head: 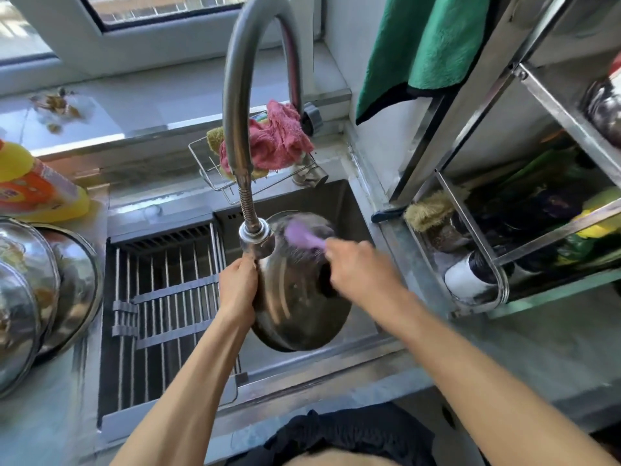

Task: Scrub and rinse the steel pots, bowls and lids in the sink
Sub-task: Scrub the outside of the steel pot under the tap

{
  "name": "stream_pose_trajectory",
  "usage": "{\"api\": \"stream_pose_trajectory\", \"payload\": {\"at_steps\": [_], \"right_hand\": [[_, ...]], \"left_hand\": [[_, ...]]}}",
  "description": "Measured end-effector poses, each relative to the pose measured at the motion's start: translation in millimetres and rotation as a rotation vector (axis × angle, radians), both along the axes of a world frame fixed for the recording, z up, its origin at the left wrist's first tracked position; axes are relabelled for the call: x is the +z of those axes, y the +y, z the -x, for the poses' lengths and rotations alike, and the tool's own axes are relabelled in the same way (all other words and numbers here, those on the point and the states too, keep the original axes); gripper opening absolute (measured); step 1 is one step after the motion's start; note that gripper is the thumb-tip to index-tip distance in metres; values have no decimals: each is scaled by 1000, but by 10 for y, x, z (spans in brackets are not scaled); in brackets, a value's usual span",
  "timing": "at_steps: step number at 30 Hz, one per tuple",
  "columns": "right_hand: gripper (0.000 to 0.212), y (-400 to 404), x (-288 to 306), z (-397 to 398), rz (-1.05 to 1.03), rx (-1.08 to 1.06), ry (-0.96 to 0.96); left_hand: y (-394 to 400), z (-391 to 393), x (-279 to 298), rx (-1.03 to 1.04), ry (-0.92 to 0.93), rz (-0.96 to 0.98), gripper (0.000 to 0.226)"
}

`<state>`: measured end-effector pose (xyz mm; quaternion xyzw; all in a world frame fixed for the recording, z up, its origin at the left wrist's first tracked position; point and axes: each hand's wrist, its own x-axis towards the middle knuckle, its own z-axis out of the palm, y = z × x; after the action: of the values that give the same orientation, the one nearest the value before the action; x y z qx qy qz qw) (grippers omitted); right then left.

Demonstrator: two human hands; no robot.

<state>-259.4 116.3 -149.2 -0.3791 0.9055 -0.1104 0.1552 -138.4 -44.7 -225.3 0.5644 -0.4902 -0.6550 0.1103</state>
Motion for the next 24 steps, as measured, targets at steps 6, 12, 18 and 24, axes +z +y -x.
{"api": "stream_pose_trajectory", "payload": {"at_steps": [6, 12, 18, 24], "right_hand": [[21, -24, 55, -256, 27, 225, 60], [26, -228, -59, 97, -77, 84, 52], [30, -469, -59, 108, -59, 239, -13], [37, -370, -167, -106, -60, 389, 2]], "left_hand": [[-95, -220, 58, 41, -14, -101, 55], [-255, -429, 106, 86, 46, -165, 40], [-454, -525, 25, -11, 49, -190, 48], [-502, -537, -58, -28, -23, -168, 48]]}}
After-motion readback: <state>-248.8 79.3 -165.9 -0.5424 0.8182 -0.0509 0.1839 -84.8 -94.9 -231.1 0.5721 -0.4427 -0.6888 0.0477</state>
